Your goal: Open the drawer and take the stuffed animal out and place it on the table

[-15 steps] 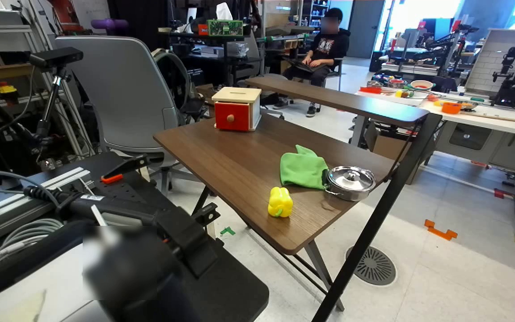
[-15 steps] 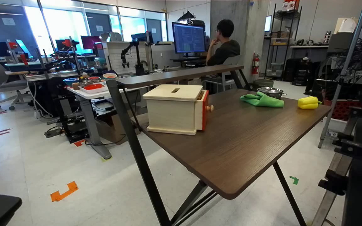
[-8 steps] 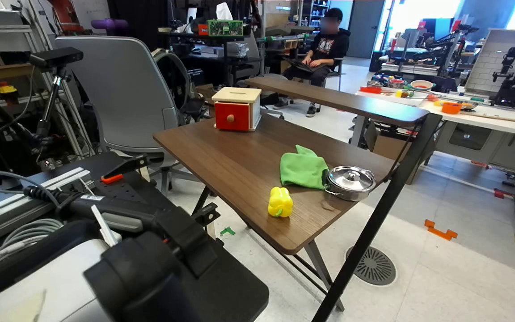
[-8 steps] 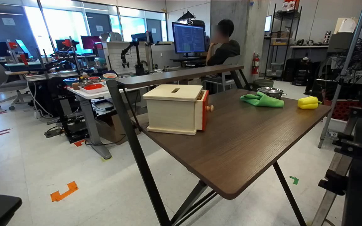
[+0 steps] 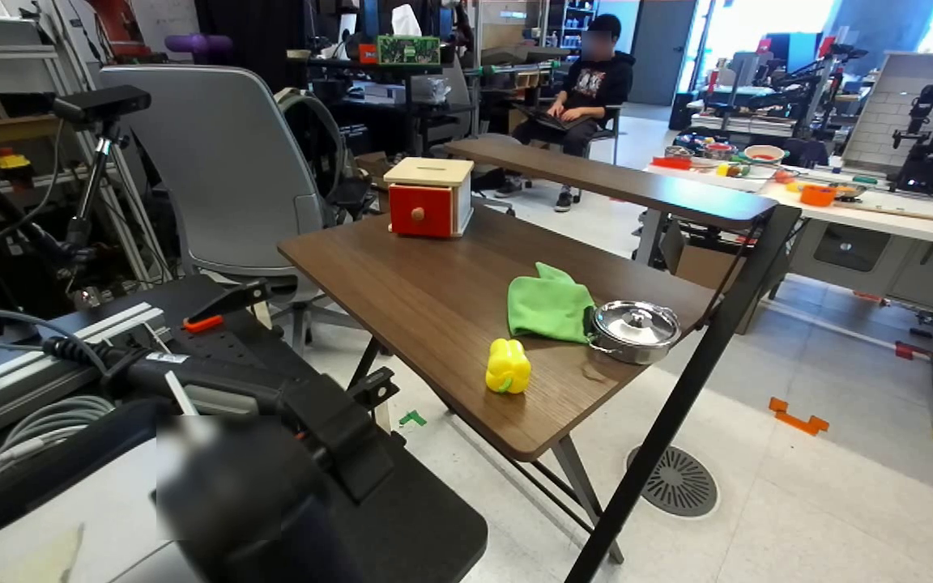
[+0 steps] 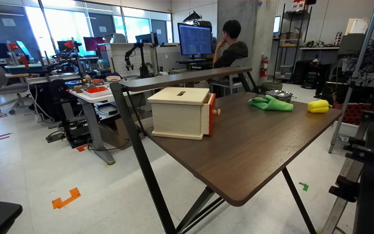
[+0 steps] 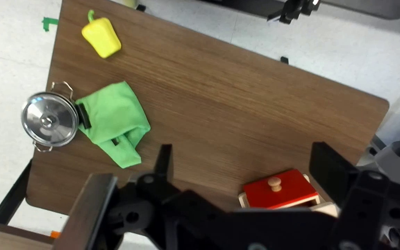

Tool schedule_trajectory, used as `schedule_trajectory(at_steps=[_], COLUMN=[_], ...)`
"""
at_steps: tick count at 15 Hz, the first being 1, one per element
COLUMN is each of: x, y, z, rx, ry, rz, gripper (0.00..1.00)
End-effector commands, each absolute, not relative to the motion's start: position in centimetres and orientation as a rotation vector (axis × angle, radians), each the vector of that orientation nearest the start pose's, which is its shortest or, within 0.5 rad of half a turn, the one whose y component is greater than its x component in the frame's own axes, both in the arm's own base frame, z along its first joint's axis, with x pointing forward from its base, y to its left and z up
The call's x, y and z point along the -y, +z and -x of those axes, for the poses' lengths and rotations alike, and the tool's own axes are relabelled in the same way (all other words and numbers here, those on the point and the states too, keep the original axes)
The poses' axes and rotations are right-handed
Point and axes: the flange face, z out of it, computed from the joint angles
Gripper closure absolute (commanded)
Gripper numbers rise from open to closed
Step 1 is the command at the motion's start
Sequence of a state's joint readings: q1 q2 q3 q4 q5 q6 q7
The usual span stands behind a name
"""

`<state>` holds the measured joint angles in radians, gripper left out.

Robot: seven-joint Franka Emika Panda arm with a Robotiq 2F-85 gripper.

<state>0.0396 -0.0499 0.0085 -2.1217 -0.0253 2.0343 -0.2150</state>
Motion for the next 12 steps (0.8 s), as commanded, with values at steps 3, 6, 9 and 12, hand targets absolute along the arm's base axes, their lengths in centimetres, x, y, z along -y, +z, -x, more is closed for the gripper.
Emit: schedule_trajectory(at_steps=[3,6,9,12], x=[-6.3,-7.9,-9.7,-11.4], y=[34.5,30.6,27.5,25.2], z=[-57.2,-58.0,-58.4,-58.9], rx=[0.474,0.505,0.558,0.623], ry=[-0.009,-0.023,-0.089,-0.182], rz=[3.152,3.140,3.141,3.146], gripper=[0.00,0.00,0.00,0.00])
